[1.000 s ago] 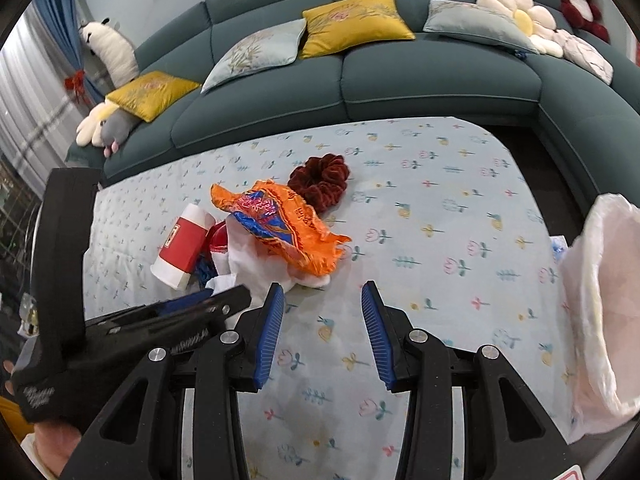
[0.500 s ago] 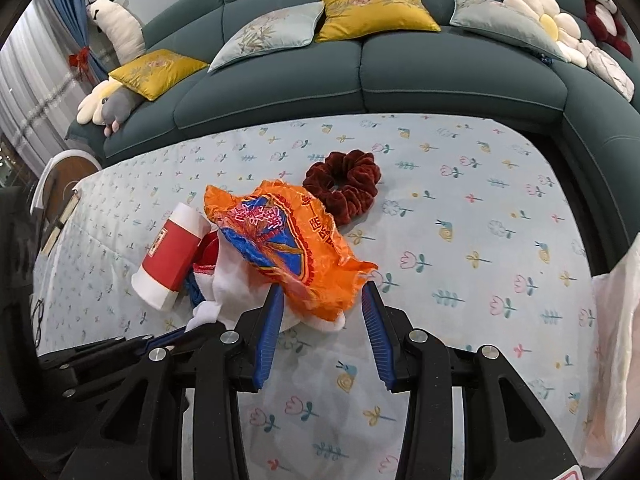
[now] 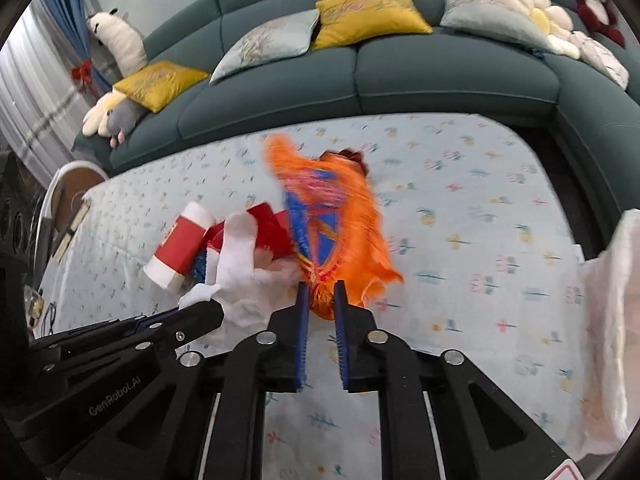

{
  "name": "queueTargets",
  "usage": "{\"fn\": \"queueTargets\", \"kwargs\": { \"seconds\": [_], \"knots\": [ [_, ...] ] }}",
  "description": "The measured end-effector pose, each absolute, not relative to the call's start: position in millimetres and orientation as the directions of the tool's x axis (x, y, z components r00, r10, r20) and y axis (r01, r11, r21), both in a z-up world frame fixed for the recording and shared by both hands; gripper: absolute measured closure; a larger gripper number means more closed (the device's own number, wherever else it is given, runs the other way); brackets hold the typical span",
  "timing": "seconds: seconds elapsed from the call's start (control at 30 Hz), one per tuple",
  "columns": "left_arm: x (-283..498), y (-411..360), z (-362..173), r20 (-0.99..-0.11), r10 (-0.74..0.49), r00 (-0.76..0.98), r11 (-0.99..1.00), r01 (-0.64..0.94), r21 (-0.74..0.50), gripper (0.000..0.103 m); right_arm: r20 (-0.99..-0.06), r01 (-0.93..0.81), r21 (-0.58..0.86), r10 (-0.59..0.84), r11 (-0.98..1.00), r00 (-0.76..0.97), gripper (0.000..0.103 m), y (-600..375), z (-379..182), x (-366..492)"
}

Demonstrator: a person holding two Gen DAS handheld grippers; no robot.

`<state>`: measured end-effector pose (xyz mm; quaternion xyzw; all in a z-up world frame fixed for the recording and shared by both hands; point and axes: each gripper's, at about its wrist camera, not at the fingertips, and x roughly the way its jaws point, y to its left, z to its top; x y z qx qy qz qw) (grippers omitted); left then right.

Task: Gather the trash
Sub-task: 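Carry the tissue and snack wrapper over the bin and open both grippers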

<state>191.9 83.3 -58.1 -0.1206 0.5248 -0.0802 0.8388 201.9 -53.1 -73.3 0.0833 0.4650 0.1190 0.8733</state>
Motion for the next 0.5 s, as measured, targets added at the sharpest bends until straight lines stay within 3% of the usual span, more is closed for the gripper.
{"fn": "queueTargets", "kwargs": {
  "seconds": [0.5],
  "knots": [
    [162.0, -2.4, -2.4, -0.824, -0.320, 0.468, 0.947, 0.156, -0.280, 0.099, -0.716, 0.030, 0.324, 0.225, 0.945, 0.661, 0.096, -159.5, -26.1, 145.8]
  ]
}}
